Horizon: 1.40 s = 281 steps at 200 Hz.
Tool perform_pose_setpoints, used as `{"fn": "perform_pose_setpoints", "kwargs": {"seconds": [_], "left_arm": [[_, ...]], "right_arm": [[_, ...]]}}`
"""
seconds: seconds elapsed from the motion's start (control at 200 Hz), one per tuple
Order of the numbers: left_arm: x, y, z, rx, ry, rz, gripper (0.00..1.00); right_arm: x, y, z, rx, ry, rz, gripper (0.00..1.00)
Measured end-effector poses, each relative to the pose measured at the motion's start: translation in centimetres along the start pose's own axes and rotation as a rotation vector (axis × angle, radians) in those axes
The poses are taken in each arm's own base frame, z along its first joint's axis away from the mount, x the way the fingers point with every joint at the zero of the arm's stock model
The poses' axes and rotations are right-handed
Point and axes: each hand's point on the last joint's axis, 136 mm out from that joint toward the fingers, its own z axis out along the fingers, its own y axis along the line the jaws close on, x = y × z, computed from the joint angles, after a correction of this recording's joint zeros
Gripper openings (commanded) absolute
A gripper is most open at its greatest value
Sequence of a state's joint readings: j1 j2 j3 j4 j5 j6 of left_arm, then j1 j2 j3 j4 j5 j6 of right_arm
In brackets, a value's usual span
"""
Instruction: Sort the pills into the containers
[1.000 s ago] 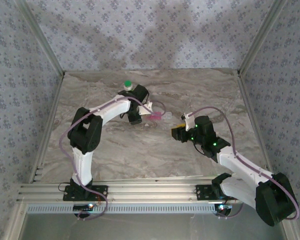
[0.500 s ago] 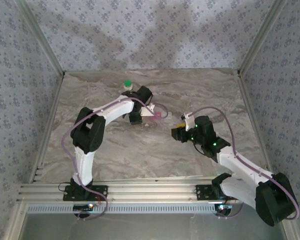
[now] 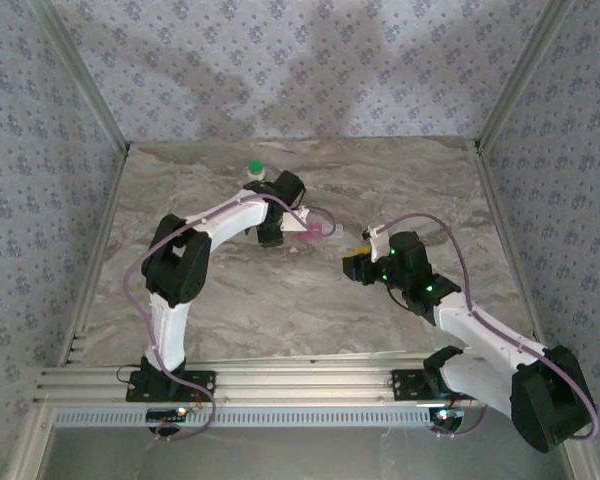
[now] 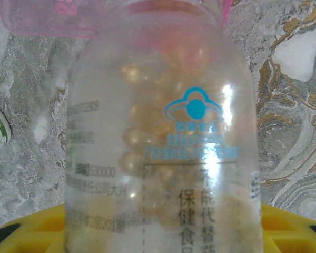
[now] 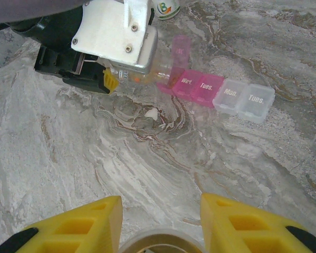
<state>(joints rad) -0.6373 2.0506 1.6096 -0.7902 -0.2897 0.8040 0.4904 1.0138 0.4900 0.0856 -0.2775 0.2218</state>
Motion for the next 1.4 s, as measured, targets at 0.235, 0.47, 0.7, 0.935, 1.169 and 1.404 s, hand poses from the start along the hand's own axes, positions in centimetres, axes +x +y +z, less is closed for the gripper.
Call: {"fn": "perform_pose_setpoints", "kwargs": {"seconds": [0.235, 0.47, 0.7, 0.935, 1.169, 1.404], "left_arm": [[0.0, 0.1, 0.0, -0.003, 0.001, -0.002, 0.0], [-0.1, 0.0, 0.8, -0.019, -0.015, -0.026, 0.0], [0.3, -0.3, 0.9, -0.037, -0.046, -0.066, 0.0], [0.9, -0.4, 1.0, -0.055, -0.071, -0.104, 0.0], [1.3, -0.3, 0.4, -0.07, -0.107, -0.157, 0.0], [1.4, -0.8, 0.9, -0.07, -0.12, -0.187, 0.0]], "right_arm": [[-0.1, 0.0, 0.0, 0.0, -0.001, 0.0, 0.0], [-0.2, 0.0, 0.0, -0.001, -0.003, -0.001, 0.0], [0.2, -0.1, 0.3, 0.003, 0.014, 0.004, 0.0], [0.5, -0.3, 0.5, 0.006, 0.025, 0.007, 0.0], [0.7, -0.4, 0.7, 0.008, 0.035, 0.01, 0.0], [1.1, -0.5, 0.9, 0.011, 0.048, 0.014, 0.0]]}}
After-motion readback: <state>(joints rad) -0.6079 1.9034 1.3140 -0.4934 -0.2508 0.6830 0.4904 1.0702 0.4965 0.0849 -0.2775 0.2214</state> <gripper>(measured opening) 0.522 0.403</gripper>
